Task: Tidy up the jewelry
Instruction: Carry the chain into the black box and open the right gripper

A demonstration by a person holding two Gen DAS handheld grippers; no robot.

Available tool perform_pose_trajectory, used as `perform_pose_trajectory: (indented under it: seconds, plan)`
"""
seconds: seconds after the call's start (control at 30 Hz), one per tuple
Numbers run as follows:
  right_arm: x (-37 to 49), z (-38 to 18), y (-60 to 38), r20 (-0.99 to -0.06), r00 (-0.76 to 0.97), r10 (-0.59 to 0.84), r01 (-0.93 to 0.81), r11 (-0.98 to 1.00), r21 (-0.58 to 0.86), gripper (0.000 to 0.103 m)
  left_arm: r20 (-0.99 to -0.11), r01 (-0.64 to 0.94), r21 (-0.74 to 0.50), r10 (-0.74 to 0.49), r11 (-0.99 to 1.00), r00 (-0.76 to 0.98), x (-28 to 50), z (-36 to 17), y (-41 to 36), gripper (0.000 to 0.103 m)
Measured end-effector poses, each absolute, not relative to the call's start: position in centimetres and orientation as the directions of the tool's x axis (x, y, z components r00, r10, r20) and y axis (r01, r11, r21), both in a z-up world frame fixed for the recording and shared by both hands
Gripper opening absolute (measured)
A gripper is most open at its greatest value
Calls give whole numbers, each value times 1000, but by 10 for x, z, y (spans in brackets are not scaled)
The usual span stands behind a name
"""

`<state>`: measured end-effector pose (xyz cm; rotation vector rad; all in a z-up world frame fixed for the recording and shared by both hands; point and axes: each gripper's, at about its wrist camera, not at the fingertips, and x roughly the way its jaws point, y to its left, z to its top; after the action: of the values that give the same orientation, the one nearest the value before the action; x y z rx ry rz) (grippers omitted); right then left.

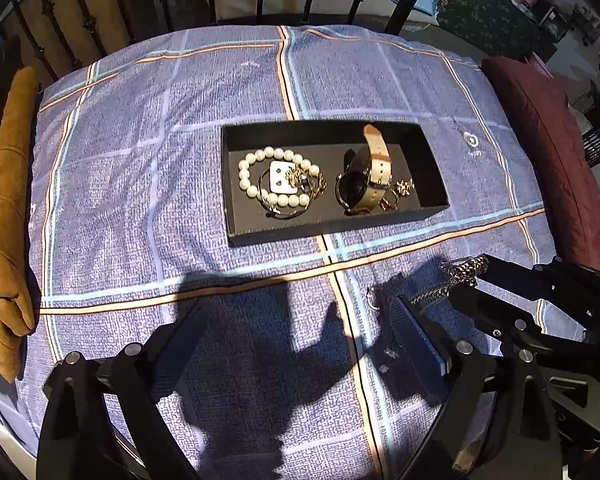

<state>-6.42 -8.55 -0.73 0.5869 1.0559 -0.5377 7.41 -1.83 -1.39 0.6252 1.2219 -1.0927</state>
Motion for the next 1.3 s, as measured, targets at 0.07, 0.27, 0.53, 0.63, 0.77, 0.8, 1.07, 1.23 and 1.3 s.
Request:
perform_pose_trajectory:
  seconds: [0.07,0.27,0.53,0.63,0.77,0.8,1.07,1.23,1.3]
  plan:
    - [-57,1,-93,-901,410,-142,660,728,186,32,-942,903,-168,-336,396,-28,77,-6,-25,90]
    - [-51,37,-112,-866,457,-203,658,732,175,32,-919,893,-179,-395,413,-2,94,25,-41,90]
    - [-41,89,-131,-809,521,-273,647,745,165,32,-877,891,-206,-480,405,16,109,67,-61,91]
    - [-39,100,-134,-793,536,-290,644,747,163,32,-869,895,-203,-494,398,23,110,75,-67,92]
    - [-37,107,-136,-787,540,-299,645,748,158,32,-867,896,-205,-499,394,21,111,76,-71,92]
    - [-39,107,-136,-786,540,-300,646,746,159,32,-867,897,-205,-498,391,19,111,75,-72,92]
    - [-34,61,-146,-855,453,-253,669,731,138,33,-897,902,-160,-440,401,36,114,47,-78,92]
    - [-21,14,-159,-918,348,-191,682,723,108,36,-921,905,-135,-389,403,35,117,20,-87,92]
    - [-19,3,-163,-928,321,-188,686,722,91,50,-928,906,-129,-371,404,33,117,11,-91,92]
